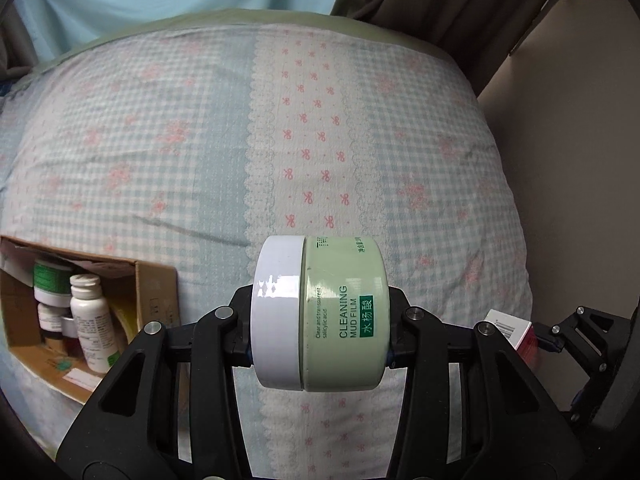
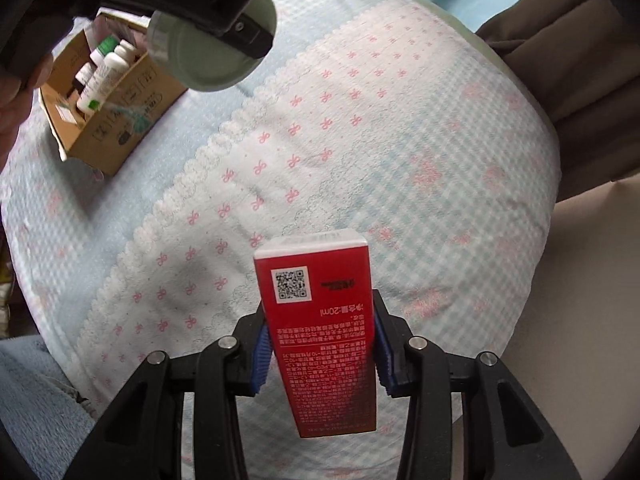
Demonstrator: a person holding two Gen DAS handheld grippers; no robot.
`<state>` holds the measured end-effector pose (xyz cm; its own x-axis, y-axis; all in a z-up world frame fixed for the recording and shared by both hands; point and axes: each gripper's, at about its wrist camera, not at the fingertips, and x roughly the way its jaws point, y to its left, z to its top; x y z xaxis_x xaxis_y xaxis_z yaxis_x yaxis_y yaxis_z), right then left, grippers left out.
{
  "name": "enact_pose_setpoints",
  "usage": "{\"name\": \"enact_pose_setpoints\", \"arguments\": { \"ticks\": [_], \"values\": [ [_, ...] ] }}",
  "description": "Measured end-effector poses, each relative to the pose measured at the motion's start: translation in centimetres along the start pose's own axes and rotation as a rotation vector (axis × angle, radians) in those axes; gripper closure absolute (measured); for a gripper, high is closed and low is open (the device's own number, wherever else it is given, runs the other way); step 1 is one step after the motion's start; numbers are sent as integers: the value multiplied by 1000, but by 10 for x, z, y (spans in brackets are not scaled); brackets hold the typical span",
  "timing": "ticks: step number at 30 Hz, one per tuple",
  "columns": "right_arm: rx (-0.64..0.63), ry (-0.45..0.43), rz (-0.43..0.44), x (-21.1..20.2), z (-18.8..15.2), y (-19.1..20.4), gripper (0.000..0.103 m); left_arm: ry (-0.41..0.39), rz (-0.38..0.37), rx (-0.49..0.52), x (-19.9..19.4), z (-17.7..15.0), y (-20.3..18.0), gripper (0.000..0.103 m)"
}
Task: Organize rigid objects
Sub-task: 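Carry the green jar and red box into the cardboard box and release both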
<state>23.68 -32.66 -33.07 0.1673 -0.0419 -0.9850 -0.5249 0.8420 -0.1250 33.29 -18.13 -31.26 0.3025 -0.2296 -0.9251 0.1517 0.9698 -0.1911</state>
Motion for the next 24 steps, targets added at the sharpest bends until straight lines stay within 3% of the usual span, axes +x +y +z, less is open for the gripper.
{"name": "enact_pose_setpoints", "arguments": {
  "ticks": [11, 20, 24],
  "values": [
    [143, -200, -12, -111, -7, 19, 64, -126, 6, 24, -119, -46, 2, 64],
    [189, -318, 47, -172, -5, 55, 64, -196, 80, -3, -201, -97, 41, 64],
    [196, -355, 62, -191, 5, 80, 64, -217, 73, -33, -224, -116, 66, 64]
  ]
}}
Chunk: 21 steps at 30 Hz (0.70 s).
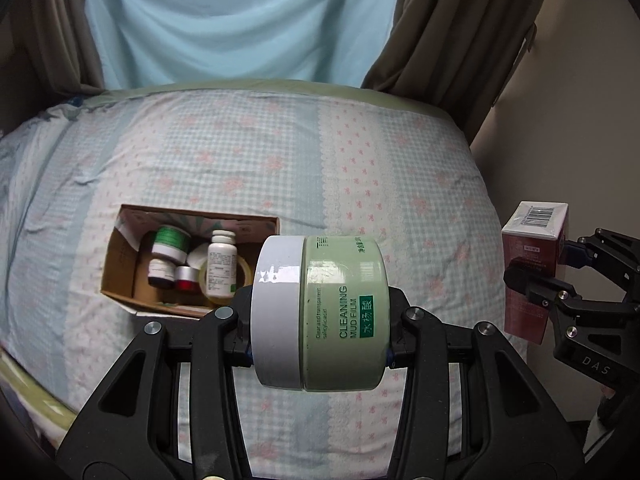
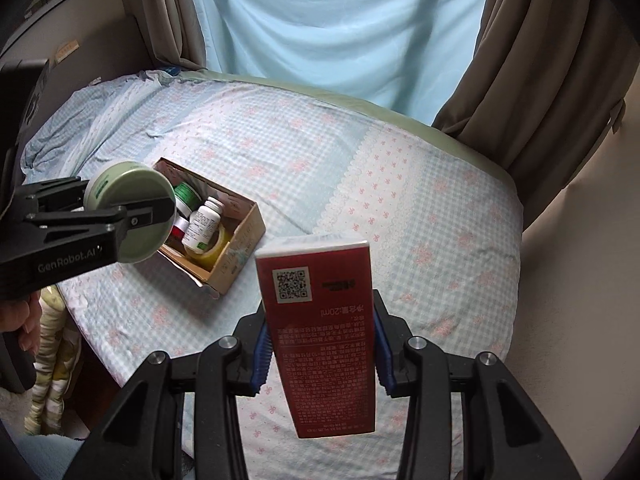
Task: Organize rigid objects
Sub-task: 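Carry the green jar and red box into the cardboard box and release both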
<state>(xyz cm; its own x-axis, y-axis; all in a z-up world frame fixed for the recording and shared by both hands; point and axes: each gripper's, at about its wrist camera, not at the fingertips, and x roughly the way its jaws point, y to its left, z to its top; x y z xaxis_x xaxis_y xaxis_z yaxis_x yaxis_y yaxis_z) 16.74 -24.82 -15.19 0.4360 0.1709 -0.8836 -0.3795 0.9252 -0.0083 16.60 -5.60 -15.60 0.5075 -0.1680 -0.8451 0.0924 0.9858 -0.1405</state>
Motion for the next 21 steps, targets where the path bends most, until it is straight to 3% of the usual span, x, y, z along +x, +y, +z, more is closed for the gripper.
{"name": "enact_pose_setpoints", "arguments": {
  "ticks": [11, 21],
  "values": [
    [26, -39, -17, -10, 31, 98, 64, -32, -70, 27, -33, -6, 87, 64],
    [164, -19, -35, 24, 74, 177, 64, 18, -120, 114, -19, 11, 188, 64]
  ]
}}
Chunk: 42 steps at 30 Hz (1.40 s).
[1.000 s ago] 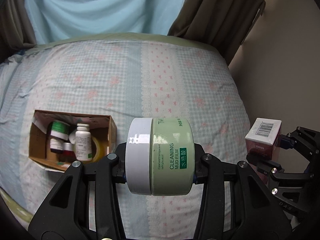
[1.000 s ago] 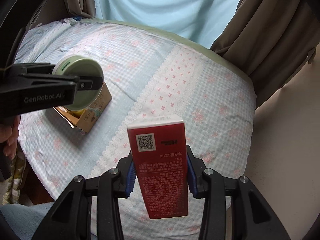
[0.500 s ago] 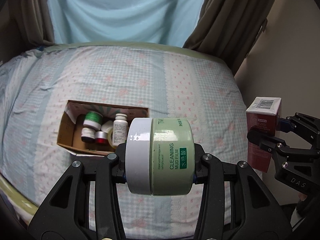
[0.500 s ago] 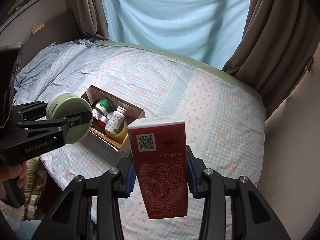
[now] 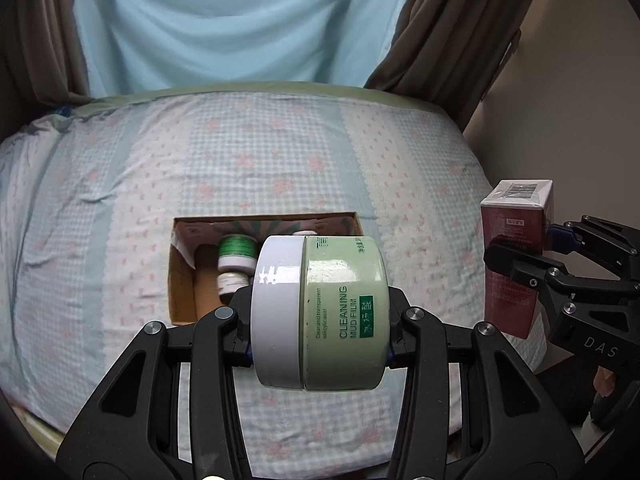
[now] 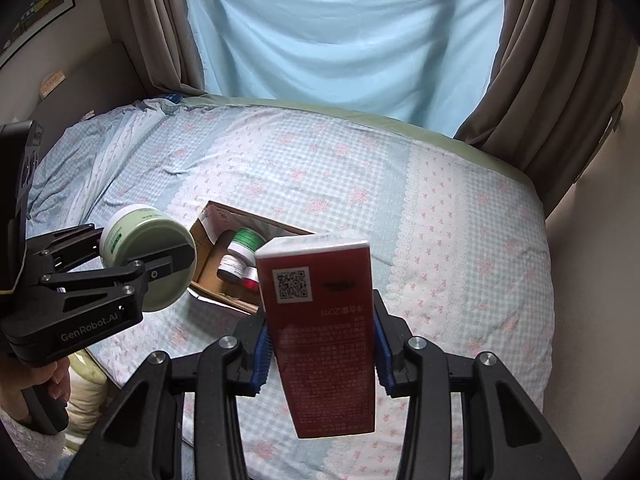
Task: Organize rigid objects
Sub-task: 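Carry the green jar and red box into the cardboard box and release both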
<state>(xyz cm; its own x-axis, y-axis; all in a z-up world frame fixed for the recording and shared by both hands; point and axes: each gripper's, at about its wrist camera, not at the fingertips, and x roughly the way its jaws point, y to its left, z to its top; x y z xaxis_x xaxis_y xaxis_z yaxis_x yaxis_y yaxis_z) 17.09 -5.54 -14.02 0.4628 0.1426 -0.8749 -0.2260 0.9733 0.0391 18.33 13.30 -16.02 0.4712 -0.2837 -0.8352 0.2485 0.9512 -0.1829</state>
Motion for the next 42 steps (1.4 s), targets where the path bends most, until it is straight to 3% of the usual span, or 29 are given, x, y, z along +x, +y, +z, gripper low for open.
{"name": "enact_pose_setpoints", "arguments": {
  "ticks": [10, 22, 33, 41, 42],
  "values": [
    [117, 61, 82, 59, 31, 59, 64, 88, 11, 4, 40, 6, 84, 64],
    [187, 263, 130, 185, 50, 73, 64, 272, 49, -53, 140, -11, 150, 64],
    [259, 431, 160, 296, 47, 56, 64, 429, 77, 32, 231, -35, 145, 64],
    [332, 488, 182, 323, 49, 45, 63, 480, 93, 78, 248, -41, 136, 63],
    [342, 483, 186, 325, 50, 44, 60, 479, 94, 89, 248, -41, 134, 54]
  ]
}}
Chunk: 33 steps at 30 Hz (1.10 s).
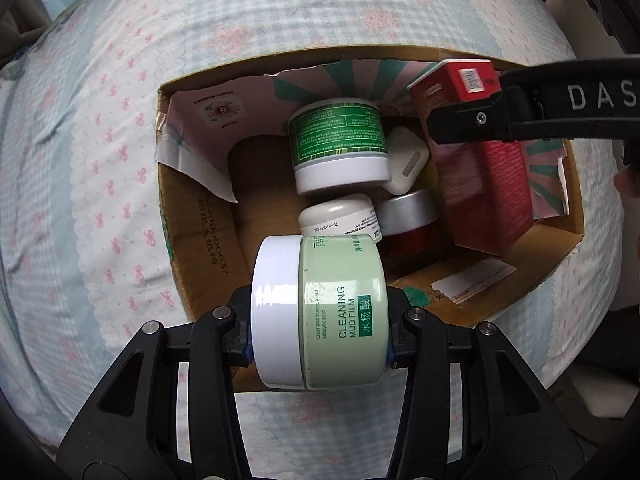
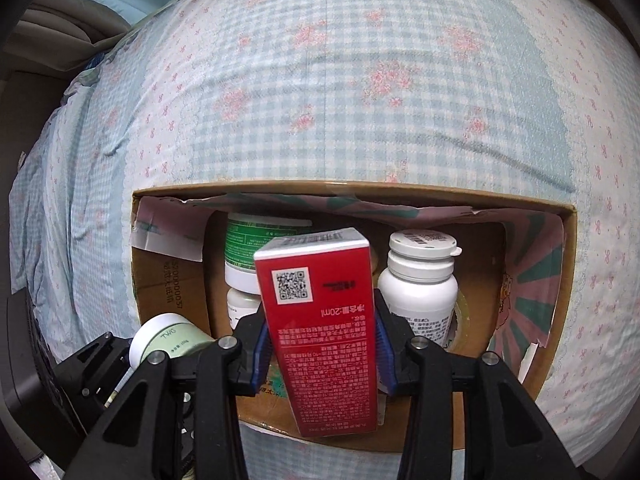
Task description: Organize rigid objects
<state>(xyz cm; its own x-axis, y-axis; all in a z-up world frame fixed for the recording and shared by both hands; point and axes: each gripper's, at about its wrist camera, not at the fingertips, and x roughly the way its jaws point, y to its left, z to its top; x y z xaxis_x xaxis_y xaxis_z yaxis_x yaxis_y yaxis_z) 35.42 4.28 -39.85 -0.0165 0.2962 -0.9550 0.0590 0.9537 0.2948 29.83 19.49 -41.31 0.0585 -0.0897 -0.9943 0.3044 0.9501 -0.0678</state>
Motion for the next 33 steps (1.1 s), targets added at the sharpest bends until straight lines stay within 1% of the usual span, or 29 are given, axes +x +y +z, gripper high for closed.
{"name": "enact_pose_setpoints", "arguments": {
  "ticks": [1, 2, 3, 4, 5, 7, 11, 16, 19, 22, 26, 30, 33],
  "values": [
    [7, -7, 8, -1, 2, -1, 56, -5, -7, 8, -2, 0, -2, 17],
    [13, -20, 19, -5, 3, -1, 42, -15, -17, 15, -5, -1, -3, 0],
    [13, -40, 19, -9, 4, -1, 18, -43, -23, 16, -9, -2, -3, 0],
    [8, -58, 1, -14, 3, -2, 6, -48, -19, 16, -11, -2, -4, 0],
    [2, -72, -20, -18, 1, -3, 0, -48, -15, 14, -12, -2, -4, 0],
    [9, -73, -56, -22, -4, -7, 0, -52, -7, 11, -14, -2, -4, 0],
    [28, -45, -40, -21, -18, -16, 0, -66, -4, 4, -20, -4, -5, 0],
    [35, -73, -32, -37, -38, -15, 0, -101, 0, -8, -42, -14, -5, 0],
    [28, -104, -24, -56, -50, -12, 0, -135, 6, -4, -64, -24, -13, 0],
    [22, -140, -23, -79, -62, -9, 0, -175, 13, -2, -87, -31, -19, 0],
    [8, -193, -29, -115, -81, -7, 0, -239, -1, -28, -125, -39, -26, 0],
    [-26, -279, -56, -165, -102, -7, 0, -317, 12, -34, -169, -46, -38, 0],
    [-38, -350, -70, -209, -122, -8, 0, -382, 34, -67, -209, -53, -48, 0]
  ]
}}
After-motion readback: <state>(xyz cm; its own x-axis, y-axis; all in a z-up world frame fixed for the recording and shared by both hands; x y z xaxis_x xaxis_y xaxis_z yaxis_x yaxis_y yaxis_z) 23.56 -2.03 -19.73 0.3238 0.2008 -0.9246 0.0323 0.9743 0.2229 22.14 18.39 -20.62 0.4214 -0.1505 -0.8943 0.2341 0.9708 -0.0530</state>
